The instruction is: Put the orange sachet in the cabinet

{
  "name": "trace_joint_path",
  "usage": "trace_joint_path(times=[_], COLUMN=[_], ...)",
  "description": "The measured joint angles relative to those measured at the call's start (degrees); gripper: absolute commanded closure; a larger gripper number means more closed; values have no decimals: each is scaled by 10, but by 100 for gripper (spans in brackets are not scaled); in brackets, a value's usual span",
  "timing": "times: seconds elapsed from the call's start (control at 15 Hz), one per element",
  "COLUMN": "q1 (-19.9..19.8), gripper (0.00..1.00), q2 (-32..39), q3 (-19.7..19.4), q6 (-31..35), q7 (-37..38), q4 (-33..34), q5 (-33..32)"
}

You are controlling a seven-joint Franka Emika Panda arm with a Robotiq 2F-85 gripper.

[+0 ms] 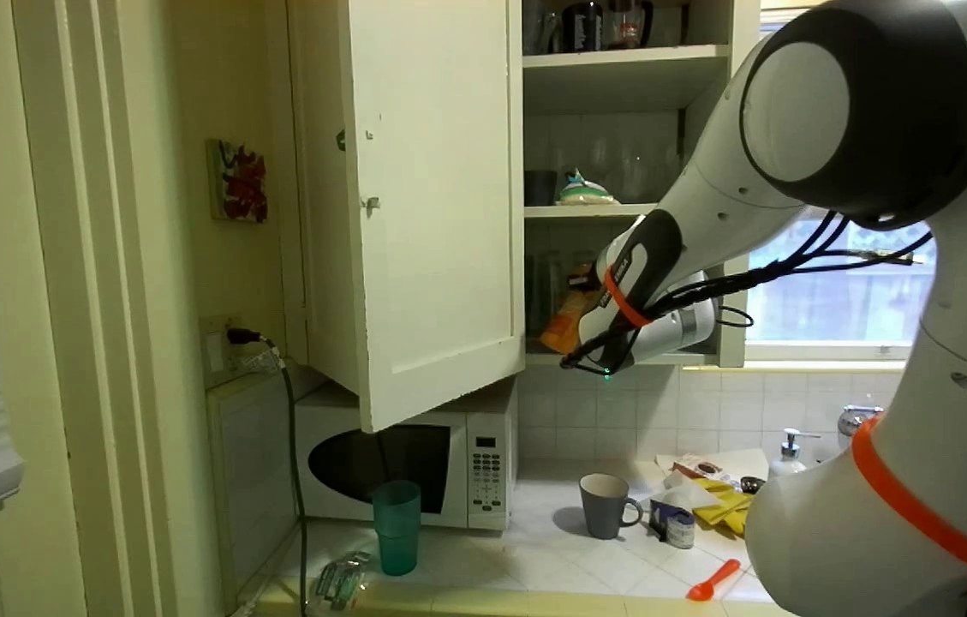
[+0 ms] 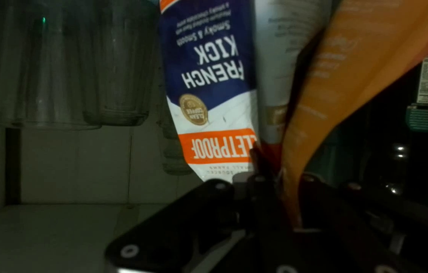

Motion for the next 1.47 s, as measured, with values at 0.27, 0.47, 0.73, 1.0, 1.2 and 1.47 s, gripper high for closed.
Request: trace_joint_path(times=[0.27, 0.47, 0.73, 1.0, 1.2, 1.47], q1=[9, 31, 86, 129, 150, 184], gripper=[97, 97, 97, 97, 97, 97], q2=[-39, -59, -74, -79, -78, -78], q3=[-2, -18, -65, -102, -121, -143], q6=[0, 0, 0, -3, -6, -12], q7=[20, 38, 50, 54, 55, 55], q4=[-33, -55, -82, -94, -94, -94], q5=[8, 8, 5, 4, 4, 1])
